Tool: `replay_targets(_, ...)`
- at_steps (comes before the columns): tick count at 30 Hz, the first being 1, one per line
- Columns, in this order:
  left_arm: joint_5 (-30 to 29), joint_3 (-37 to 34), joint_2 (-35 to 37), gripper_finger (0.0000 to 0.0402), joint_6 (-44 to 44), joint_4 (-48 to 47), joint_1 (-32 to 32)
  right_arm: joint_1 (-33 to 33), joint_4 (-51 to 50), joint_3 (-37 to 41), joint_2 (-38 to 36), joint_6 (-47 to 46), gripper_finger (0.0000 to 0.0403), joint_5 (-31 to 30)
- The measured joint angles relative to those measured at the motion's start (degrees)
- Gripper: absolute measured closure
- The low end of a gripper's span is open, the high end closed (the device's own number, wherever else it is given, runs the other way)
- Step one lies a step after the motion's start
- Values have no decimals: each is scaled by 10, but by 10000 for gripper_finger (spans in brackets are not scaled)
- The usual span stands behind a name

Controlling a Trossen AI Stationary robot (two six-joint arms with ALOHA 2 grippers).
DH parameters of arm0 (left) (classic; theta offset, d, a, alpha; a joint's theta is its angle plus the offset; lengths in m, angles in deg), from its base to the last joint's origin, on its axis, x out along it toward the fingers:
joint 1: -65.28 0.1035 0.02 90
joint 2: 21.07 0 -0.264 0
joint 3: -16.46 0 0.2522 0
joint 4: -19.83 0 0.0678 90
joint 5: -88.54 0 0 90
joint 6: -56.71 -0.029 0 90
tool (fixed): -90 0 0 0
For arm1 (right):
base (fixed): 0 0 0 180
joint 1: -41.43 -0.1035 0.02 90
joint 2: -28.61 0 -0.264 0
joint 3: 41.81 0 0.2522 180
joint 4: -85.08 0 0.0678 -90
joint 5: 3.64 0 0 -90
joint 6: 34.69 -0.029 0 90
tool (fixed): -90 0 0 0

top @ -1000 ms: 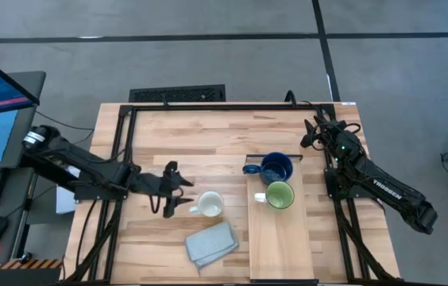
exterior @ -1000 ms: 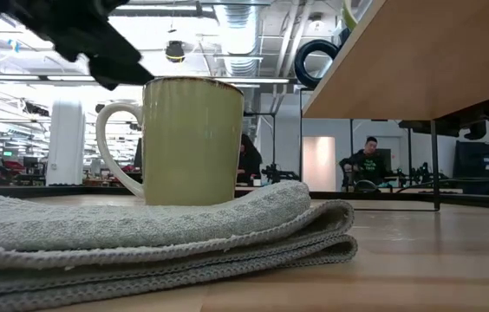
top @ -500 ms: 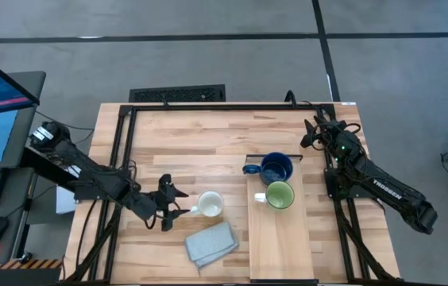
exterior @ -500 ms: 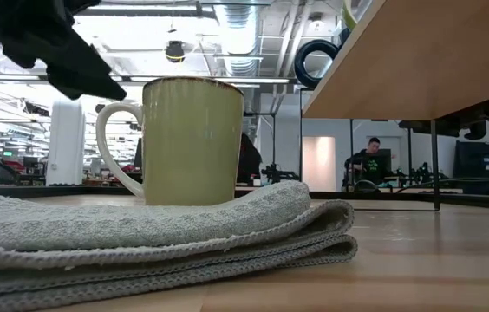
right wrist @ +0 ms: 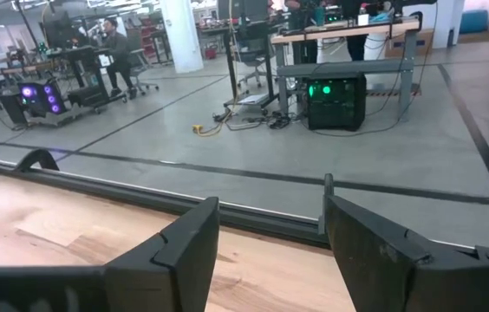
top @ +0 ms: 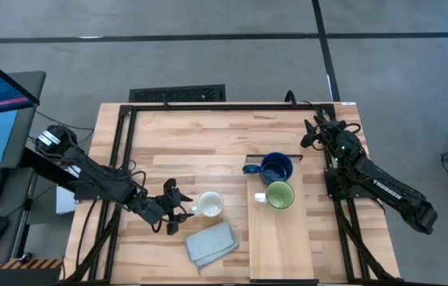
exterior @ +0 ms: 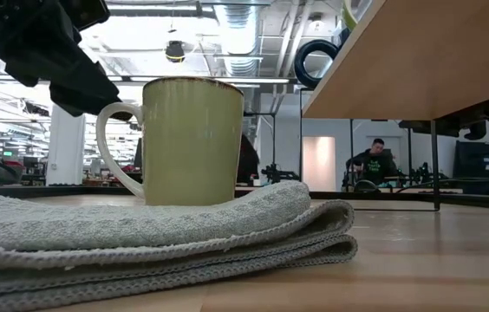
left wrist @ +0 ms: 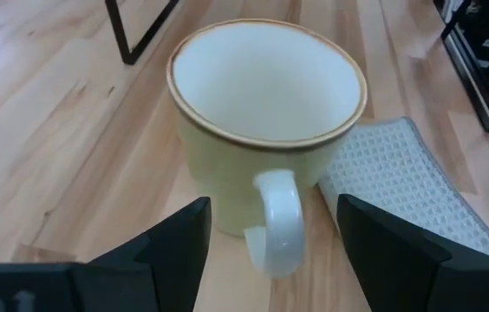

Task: Stack small to large cups/mugs on shelf
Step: Put the white cup on the shelf

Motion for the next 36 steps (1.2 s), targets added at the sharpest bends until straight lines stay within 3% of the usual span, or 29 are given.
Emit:
replay_targets(15, -7, 1, -47, 160, -13, 40, 2, 0, 1, 0, 8, 0, 168, 0)
replay_targets(29, -7, 1, -48, 160, 5, 40, 19, 0, 0, 0, 10, 0, 168, 0)
replay_targets(36, 30, 1, -47, 160, 10, 42, 40, 0, 0, 0, 10, 0, 168, 0)
